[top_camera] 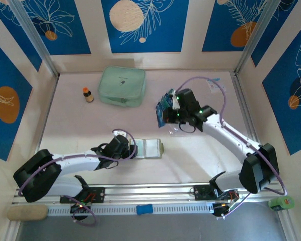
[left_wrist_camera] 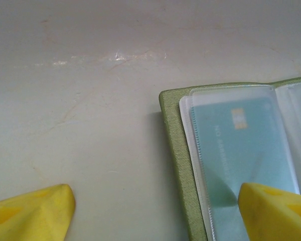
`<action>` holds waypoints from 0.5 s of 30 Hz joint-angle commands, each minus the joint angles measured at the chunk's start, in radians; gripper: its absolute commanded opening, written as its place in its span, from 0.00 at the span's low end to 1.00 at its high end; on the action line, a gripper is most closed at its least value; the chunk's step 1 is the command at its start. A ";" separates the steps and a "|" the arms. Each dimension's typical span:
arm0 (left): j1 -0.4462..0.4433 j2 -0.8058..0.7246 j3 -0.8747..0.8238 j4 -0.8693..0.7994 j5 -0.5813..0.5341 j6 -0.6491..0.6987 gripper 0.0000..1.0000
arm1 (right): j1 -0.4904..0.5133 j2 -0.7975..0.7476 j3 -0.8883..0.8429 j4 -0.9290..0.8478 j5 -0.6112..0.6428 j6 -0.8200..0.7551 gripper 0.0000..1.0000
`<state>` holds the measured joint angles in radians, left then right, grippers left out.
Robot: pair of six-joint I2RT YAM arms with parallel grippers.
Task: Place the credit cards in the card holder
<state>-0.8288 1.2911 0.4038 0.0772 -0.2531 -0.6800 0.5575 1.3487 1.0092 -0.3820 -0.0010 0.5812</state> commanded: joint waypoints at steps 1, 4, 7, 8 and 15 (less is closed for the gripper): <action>0.008 -0.009 -0.003 -0.090 -0.041 -0.026 0.86 | 0.050 -0.030 -0.166 0.297 -0.102 0.208 0.00; 0.008 -0.010 0.006 -0.118 -0.050 -0.030 0.86 | 0.109 -0.037 -0.294 0.456 -0.055 0.295 0.00; 0.007 -0.003 0.026 -0.155 -0.053 -0.030 0.86 | 0.165 -0.016 -0.387 0.592 -0.006 0.369 0.00; 0.008 -0.002 0.028 -0.162 -0.055 -0.031 0.86 | 0.182 -0.008 -0.406 0.624 0.011 0.384 0.00; 0.007 -0.010 0.043 -0.203 -0.065 -0.029 0.85 | 0.275 0.047 -0.494 0.777 0.138 0.453 0.00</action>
<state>-0.8288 1.2858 0.4351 -0.0315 -0.2871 -0.7017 0.8104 1.3823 0.5354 0.2611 0.0574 0.9752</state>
